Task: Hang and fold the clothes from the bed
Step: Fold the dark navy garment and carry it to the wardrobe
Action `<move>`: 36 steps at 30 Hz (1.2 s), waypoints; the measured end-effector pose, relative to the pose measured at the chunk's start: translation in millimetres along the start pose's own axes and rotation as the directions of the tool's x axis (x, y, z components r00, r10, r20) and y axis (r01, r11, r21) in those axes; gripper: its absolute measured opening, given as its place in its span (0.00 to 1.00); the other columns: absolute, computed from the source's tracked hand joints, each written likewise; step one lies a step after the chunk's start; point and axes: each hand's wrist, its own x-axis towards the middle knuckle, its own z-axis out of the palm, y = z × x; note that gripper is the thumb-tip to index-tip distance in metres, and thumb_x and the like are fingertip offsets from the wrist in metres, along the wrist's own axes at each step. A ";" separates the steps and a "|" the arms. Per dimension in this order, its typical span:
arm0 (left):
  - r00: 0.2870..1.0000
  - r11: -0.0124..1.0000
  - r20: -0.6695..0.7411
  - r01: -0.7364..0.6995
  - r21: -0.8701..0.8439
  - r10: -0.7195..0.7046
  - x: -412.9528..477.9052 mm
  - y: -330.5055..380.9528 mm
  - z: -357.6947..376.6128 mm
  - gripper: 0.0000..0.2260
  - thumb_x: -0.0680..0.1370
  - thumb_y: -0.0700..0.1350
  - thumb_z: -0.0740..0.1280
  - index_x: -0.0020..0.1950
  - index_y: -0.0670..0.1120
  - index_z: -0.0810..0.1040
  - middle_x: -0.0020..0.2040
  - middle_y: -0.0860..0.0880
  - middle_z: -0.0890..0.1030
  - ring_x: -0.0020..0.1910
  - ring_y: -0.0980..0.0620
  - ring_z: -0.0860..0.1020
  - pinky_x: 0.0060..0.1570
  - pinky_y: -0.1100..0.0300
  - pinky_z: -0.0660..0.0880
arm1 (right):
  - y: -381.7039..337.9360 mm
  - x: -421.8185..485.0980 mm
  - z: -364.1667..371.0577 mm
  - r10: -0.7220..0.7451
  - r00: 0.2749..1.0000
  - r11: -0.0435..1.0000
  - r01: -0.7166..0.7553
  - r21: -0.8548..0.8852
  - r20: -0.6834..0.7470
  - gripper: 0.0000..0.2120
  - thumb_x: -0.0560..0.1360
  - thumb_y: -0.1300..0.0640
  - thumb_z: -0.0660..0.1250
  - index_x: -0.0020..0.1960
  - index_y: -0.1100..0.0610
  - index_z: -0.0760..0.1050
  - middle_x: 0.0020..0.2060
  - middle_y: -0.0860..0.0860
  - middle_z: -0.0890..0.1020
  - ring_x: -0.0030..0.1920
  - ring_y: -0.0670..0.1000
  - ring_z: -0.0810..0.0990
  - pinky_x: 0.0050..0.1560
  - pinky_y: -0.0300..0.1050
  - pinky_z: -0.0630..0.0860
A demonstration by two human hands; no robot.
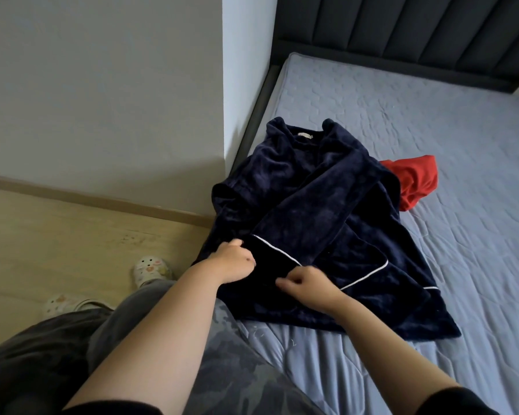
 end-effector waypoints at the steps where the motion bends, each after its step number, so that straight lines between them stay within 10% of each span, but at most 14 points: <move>1: 0.998 0.995 -0.061 -0.010 -0.101 0.003 1.7 1.6 -0.9 0.10 0.76 0.48 0.58 0.48 0.50 0.79 0.72 0.52 0.63 0.67 0.47 0.65 0.63 0.51 0.65 | 3.9 4.2 -1.0 0.084 0.983 0.991 -0.065 0.120 -0.163 0.16 0.75 0.48 0.67 0.34 0.58 0.77 0.25 0.45 0.73 0.28 0.43 0.71 0.32 0.39 0.67; 4: 0.943 0.956 -0.321 -0.015 -0.294 -0.084 6.0 8.5 -3.5 0.14 0.77 0.58 0.58 0.54 0.50 0.71 0.54 0.53 0.73 0.46 0.54 0.74 0.42 0.58 0.70 | 18.0 18.3 -10.3 0.361 0.795 0.906 -0.174 0.387 -0.487 0.09 0.74 0.51 0.69 0.43 0.57 0.74 0.32 0.45 0.75 0.34 0.45 0.74 0.34 0.39 0.68; 8: 0.977 0.931 -0.116 0.130 -0.341 -0.179 10.5 11.1 -2.0 0.28 0.76 0.47 0.65 0.74 0.49 0.59 0.62 0.48 0.73 0.53 0.49 0.76 0.47 0.56 0.74 | 24.0 38.3 -17.4 0.559 0.796 0.679 -0.279 0.679 -0.232 0.26 0.72 0.52 0.71 0.65 0.60 0.67 0.50 0.52 0.79 0.49 0.53 0.80 0.53 0.51 0.79; 10: 0.975 0.960 -0.095 0.178 -0.215 -0.202 15.7 11.3 -0.3 0.31 0.74 0.38 0.63 0.76 0.48 0.58 0.69 0.45 0.69 0.62 0.45 0.73 0.54 0.54 0.75 | 29.5 46.0 -20.1 0.551 0.822 0.660 -0.323 0.679 -0.144 0.20 0.73 0.60 0.69 0.63 0.62 0.70 0.48 0.55 0.80 0.44 0.52 0.80 0.43 0.49 0.80; 14: 0.945 0.995 -0.319 0.049 -0.089 -0.075 30.0 19.2 -0.2 0.22 0.76 0.48 0.62 0.71 0.52 0.65 0.65 0.50 0.69 0.59 0.46 0.72 0.49 0.53 0.74 | 42.7 58.7 -36.7 0.543 0.838 0.578 -0.332 0.746 -0.047 0.09 0.73 0.70 0.61 0.51 0.63 0.73 0.37 0.57 0.76 0.36 0.53 0.76 0.33 0.47 0.77; 21: 0.896 0.963 -0.440 -0.171 -0.209 0.064 71.7 34.7 0.9 0.12 0.80 0.52 0.59 0.59 0.50 0.77 0.55 0.57 0.74 0.48 0.57 0.74 0.46 0.59 0.72 | 67.4 101.8 -80.2 0.696 0.660 0.451 -0.098 0.887 -0.281 0.05 0.72 0.55 0.66 0.39 0.56 0.76 0.32 0.51 0.77 0.31 0.51 0.76 0.31 0.43 0.74; 27: 0.864 0.905 -0.504 -0.226 -0.360 0.015 119.6 60.9 -21.7 0.12 0.79 0.48 0.61 0.38 0.49 0.79 0.36 0.55 0.78 0.35 0.55 0.76 0.32 0.64 0.67 | 91.0 153.8 -125.2 0.704 0.675 0.359 -0.070 0.931 -0.221 0.21 0.70 0.49 0.73 0.56 0.62 0.77 0.49 0.58 0.83 0.46 0.59 0.83 0.52 0.56 0.80; 31: 0.918 0.859 -0.395 -0.185 -0.478 -0.022 164.5 92.8 -40.6 0.06 0.78 0.48 0.61 0.48 0.49 0.77 0.40 0.54 0.77 0.37 0.57 0.74 0.34 0.66 0.67 | 100.6 174.7 -147.0 0.728 0.663 0.308 -0.091 0.947 -0.173 0.28 0.67 0.44 0.76 0.59 0.61 0.76 0.51 0.57 0.82 0.49 0.60 0.82 0.54 0.58 0.79; 36: 0.965 0.872 -0.208 0.037 -0.487 -0.158 212.3 141.8 -48.0 0.19 0.79 0.53 0.62 0.32 0.45 0.66 0.28 0.50 0.69 0.27 0.52 0.67 0.27 0.60 0.62 | 110.8 195.3 -163.6 0.753 0.589 0.481 -0.188 0.856 -0.293 0.37 0.66 0.36 0.72 0.62 0.63 0.75 0.53 0.56 0.81 0.52 0.58 0.80 0.59 0.53 0.77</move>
